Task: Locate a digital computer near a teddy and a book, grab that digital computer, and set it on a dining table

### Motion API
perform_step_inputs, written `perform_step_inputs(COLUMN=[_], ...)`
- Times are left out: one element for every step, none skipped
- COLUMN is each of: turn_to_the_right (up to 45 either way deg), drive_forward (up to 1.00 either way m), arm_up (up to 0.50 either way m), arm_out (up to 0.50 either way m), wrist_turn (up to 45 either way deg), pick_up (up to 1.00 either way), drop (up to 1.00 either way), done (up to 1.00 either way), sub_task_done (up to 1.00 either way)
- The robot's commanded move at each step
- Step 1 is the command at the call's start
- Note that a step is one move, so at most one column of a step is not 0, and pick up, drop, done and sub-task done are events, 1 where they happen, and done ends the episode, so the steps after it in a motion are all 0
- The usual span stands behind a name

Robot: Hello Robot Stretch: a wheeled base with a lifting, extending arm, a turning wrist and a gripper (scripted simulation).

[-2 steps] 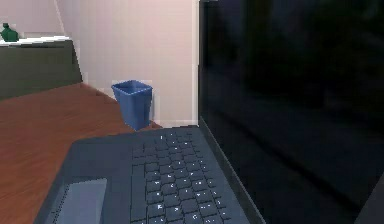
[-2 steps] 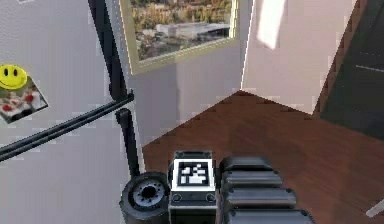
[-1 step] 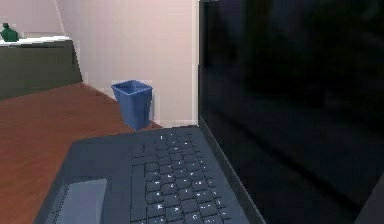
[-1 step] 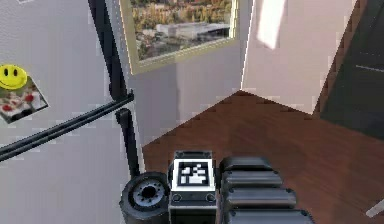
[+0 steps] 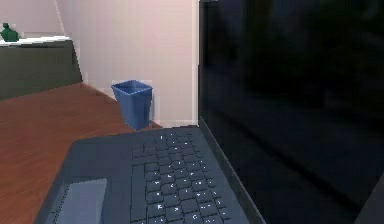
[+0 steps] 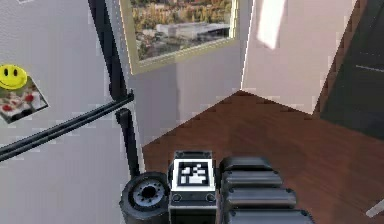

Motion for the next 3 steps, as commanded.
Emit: perform_step_inputs(turn_to_the_right=[42.0, 0.0, 3.0], drive_forward=[0.00, 0.15, 0.00], arm_up=[0.00, 0.00, 0.00], arm_out=[0.00, 0.00, 0.00], wrist_turn=[0.0, 0.0, 0.0], pick_up=[0.00, 0.00, 0.00], drop=[0.00, 0.00, 0.00], done=[0.00, 0.00, 0.00], sub_task_done=[0.00, 0.00, 0.00])
